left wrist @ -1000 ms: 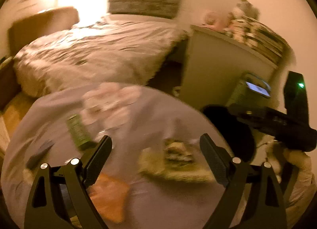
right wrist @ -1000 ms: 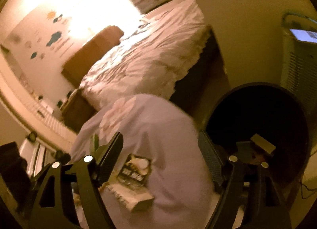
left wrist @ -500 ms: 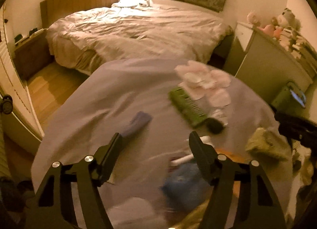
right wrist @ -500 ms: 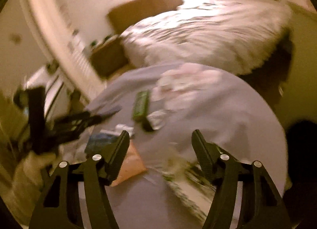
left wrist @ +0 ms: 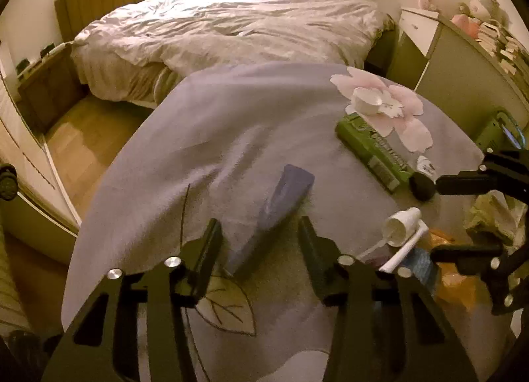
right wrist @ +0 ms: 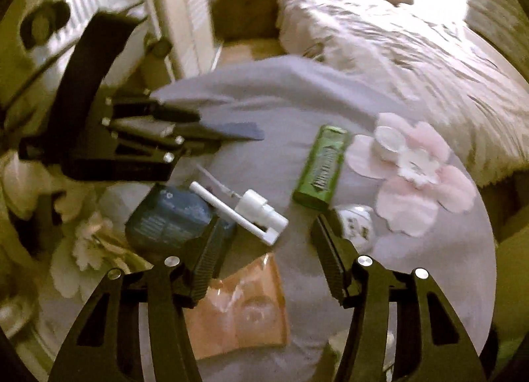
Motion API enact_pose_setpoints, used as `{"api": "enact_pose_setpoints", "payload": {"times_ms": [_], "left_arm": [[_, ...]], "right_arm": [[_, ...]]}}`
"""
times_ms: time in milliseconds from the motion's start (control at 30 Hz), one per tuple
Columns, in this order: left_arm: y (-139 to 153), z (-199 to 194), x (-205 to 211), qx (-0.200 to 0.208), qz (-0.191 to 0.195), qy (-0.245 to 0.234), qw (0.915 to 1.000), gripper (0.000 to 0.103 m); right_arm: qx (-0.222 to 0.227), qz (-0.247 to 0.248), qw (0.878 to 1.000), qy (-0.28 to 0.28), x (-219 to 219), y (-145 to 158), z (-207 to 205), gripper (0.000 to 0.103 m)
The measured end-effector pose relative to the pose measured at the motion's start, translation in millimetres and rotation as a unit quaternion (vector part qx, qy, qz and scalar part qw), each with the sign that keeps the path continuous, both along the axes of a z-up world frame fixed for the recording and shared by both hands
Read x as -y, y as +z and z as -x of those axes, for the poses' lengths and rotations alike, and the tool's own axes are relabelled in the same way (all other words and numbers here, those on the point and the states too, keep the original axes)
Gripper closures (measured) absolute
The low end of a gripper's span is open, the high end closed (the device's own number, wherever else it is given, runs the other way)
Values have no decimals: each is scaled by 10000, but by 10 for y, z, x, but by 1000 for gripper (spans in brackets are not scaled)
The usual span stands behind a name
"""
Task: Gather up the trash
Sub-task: 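Grasp the blue-grey wrapper with the left tool while the right tool grasps the white cup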
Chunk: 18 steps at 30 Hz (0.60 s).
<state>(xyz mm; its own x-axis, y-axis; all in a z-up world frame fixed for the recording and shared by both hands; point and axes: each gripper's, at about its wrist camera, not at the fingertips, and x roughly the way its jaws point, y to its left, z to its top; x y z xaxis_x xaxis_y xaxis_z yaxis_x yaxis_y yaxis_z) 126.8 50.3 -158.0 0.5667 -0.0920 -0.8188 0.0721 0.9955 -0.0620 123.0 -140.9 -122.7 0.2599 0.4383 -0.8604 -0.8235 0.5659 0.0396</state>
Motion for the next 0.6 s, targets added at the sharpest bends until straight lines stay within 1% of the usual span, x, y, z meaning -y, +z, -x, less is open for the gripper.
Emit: {"api": "enact_pose_setpoints", "payload": {"times_ms": [167, 200, 233, 300, 367, 400, 433, 467, 600], "left_arm": [[5, -65, -21, 15, 46, -25, 10000, 59], [3, -72, -25, 27, 45, -20, 10000, 61], [2, -84, -28, 37, 46, -3, 10000, 62], [3, -98, -36, 62, 71, 53, 9999, 67], [3, -102, -71, 81, 125, 152, 9998, 73], [4, -103, -90, 82, 161, 195, 9996, 76], [4, -105, -100, 87, 183, 222, 9995, 77], [5, -108, -110, 94, 188, 234, 9995, 79], [11, -94, -133, 115, 225, 281, 9993, 85]], "right_arm": [[-369, -48, 9993, 75, -121, -39, -184, 46], [-414, -21, 9991, 96, -145, -41, -206, 48], [-459, 107, 9987, 173, -206, -68, -222, 50], [-493, 204, 9980, 333, -312, -108, -200, 53], [-518, 351, 9974, 362, -384, -160, -185, 64], [-516, 409, 9972, 363, -415, -193, -187, 64], [-602, 310, 9971, 349, -435, -196, -192, 73], [-683, 251, 9968, 320, -452, -202, -200, 78], [-723, 157, 9972, 53, -448, -215, -222, 79]]}}
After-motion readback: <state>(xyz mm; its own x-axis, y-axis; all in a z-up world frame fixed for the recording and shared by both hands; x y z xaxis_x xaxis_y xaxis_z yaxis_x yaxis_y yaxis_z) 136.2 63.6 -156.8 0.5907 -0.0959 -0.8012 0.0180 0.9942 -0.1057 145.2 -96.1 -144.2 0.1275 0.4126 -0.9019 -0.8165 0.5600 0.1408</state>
